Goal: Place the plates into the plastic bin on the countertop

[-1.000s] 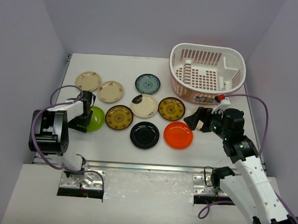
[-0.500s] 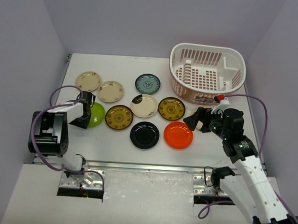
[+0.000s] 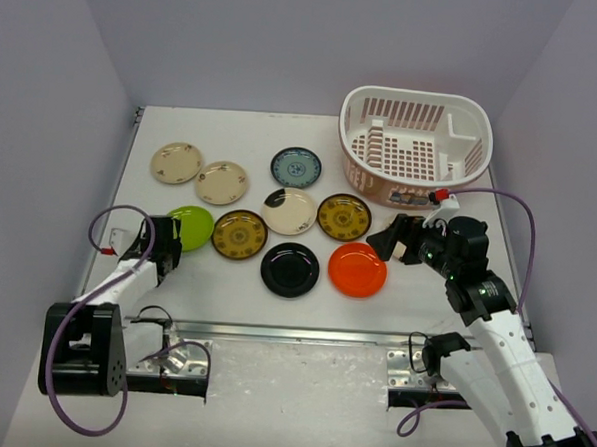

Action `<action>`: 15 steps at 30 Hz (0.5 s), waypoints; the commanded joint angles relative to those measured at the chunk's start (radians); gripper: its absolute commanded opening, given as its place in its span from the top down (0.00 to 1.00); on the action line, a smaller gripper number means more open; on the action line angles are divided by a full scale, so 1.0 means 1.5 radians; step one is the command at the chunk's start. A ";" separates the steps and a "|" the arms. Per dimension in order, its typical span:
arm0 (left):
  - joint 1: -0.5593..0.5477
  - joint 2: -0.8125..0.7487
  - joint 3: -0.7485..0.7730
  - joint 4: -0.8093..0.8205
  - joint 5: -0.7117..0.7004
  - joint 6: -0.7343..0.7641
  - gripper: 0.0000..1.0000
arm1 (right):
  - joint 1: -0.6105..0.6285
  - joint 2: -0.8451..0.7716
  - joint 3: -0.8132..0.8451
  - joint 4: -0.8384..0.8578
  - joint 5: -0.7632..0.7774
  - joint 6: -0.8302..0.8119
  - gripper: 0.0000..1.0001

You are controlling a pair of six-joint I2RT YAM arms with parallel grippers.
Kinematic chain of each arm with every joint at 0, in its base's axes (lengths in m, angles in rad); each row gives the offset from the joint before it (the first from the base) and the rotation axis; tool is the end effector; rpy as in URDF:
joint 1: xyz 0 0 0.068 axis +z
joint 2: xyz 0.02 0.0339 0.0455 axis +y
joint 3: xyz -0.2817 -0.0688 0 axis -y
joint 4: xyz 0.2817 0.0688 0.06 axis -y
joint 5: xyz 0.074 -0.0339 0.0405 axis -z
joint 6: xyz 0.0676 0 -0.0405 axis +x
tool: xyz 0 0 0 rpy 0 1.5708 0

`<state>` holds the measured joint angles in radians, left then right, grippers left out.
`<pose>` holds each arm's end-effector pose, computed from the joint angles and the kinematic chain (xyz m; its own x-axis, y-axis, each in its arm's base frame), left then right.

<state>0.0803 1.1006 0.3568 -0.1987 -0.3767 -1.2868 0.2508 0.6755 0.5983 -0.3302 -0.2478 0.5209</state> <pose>0.2180 0.0425 0.1073 0.0525 -0.8913 -0.4504 -0.8554 0.1926 -0.4808 0.2030 0.0691 0.2725 -0.5612 0.3543 -0.7480 -0.2069 0.8150 0.5412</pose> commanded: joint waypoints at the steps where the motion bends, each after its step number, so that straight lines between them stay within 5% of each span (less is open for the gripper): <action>1: 0.005 -0.056 0.016 -0.013 0.004 0.062 1.00 | -0.002 -0.005 0.003 0.035 -0.008 0.001 0.01; 12: 0.005 -0.286 0.096 -0.141 -0.055 0.160 1.00 | -0.002 0.056 -0.003 0.130 -0.139 0.010 0.01; 15: 0.005 -0.335 0.104 -0.072 0.047 0.269 1.00 | -0.002 0.114 0.009 0.179 -0.239 0.041 0.01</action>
<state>0.0803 0.7041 0.4505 -0.4085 -0.4174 -1.0840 0.2504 0.7480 0.5909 -0.2284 -0.3871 0.5335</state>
